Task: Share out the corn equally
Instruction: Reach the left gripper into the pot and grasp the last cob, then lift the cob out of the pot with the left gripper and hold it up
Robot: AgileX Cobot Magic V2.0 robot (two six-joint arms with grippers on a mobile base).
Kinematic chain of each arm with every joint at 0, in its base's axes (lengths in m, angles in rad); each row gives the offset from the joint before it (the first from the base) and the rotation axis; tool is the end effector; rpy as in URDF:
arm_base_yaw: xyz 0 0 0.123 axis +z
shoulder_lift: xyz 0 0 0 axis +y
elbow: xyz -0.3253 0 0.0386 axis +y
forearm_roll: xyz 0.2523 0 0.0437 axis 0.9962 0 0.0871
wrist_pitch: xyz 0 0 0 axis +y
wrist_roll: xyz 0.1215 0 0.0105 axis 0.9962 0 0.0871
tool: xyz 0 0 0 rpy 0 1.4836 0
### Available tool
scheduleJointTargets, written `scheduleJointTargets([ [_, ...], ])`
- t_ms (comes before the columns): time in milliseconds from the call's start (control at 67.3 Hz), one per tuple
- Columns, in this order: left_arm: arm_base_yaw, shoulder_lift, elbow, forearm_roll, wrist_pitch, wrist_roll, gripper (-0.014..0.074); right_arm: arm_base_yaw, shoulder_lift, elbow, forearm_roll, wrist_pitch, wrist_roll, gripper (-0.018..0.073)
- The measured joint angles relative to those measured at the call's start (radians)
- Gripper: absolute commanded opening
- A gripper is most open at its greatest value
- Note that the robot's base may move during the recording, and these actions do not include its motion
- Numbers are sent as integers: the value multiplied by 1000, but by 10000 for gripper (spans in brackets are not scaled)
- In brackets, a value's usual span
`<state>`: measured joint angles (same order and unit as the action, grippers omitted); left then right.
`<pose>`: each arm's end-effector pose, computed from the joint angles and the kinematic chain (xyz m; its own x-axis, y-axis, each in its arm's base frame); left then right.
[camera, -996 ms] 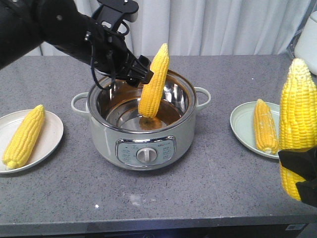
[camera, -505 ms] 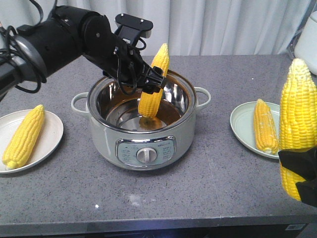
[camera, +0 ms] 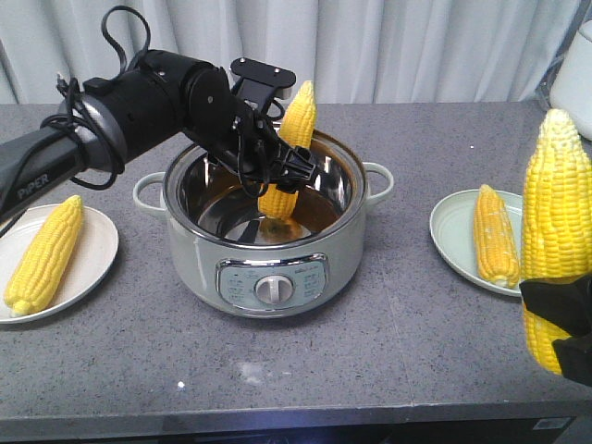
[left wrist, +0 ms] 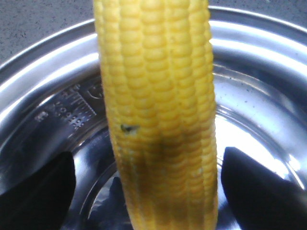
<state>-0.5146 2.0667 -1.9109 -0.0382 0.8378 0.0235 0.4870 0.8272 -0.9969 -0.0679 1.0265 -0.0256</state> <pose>0.4508 -0.2589 0.2987 -0.6862 0.3856 -0.6168 0.5058 0.8623 -0.0236 0.1243 0.0578 0.3895 -0.5870 -0.3795 -0.7151 -0.4668 0.8803 -0.0840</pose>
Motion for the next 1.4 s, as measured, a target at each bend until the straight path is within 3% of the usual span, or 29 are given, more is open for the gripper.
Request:
scheduleJointTargets([
  [282, 0, 46, 0, -41, -73, 0, 570, 0, 0, 0, 0, 0, 0, 183],
  [713, 0, 54, 0, -44, -90, 0, 272, 0, 0, 0, 0, 0, 0, 183],
  [1397, 0, -48, 0, -42, -75, 0, 263, 0, 0, 0, 0, 1, 0, 183],
])
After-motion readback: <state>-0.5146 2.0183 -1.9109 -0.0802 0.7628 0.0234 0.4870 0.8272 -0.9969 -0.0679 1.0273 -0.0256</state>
